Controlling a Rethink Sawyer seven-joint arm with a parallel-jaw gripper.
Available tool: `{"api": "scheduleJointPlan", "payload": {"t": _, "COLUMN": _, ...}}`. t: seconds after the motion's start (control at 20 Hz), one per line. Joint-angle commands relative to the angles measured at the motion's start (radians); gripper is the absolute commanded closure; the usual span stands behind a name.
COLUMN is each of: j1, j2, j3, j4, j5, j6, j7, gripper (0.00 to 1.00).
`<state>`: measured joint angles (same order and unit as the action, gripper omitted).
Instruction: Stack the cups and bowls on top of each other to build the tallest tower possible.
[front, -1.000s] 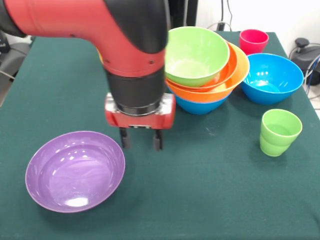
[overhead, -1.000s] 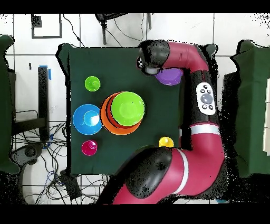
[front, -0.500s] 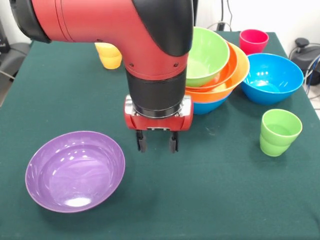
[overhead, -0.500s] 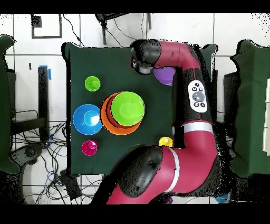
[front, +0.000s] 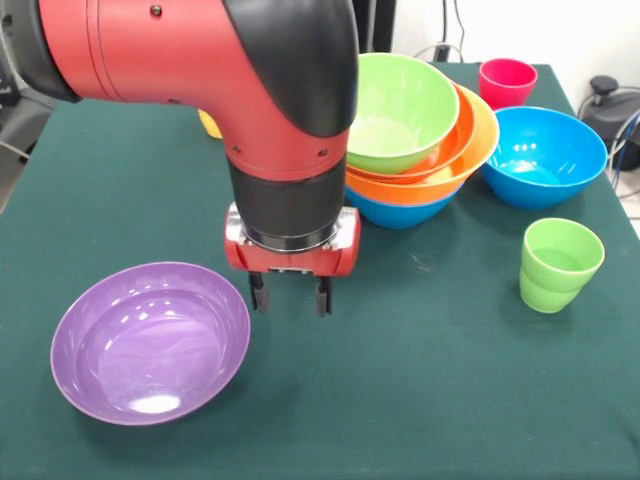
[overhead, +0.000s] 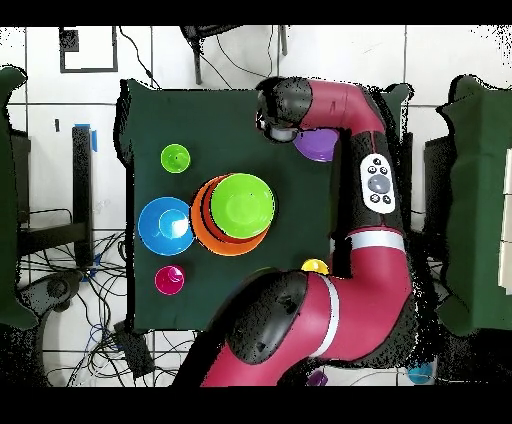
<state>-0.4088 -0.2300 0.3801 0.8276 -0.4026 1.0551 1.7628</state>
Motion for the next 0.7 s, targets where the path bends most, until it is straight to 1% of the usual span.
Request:
{"api": "scheduleJointPlan", "payload": {"t": 0.05, "j1": 0.023, "j2": 0.044, "j3": -0.017, "j4": -0.022, "j5": -0.010, "j6": -0.063, "j7": 0.075, "gripper": 0.00}}
{"api": "scheduleJointPlan", "payload": {"t": 0.55, "j1": 0.021, "j2": 0.051, "j3": -0.017, "j4": -0.032, "j5": -0.005, "j6": -0.062, "j7": 0.058, "gripper": 0.00}}
{"api": "scheduleJointPlan", "payload": {"t": 0.65, "j1": 0.020, "j2": 0.044, "j3": -0.018, "j4": -0.029, "j5": -0.002, "j6": -0.056, "j7": 0.056, "gripper": 0.00}}
{"api": "scheduleJointPlan", "payload": {"t": 0.7, "j1": 0.016, "j2": 0.031, "j3": -0.021, "j4": -0.006, "j5": 0.000, "j6": -0.064, "j7": 0.057, "gripper": 0.00}}
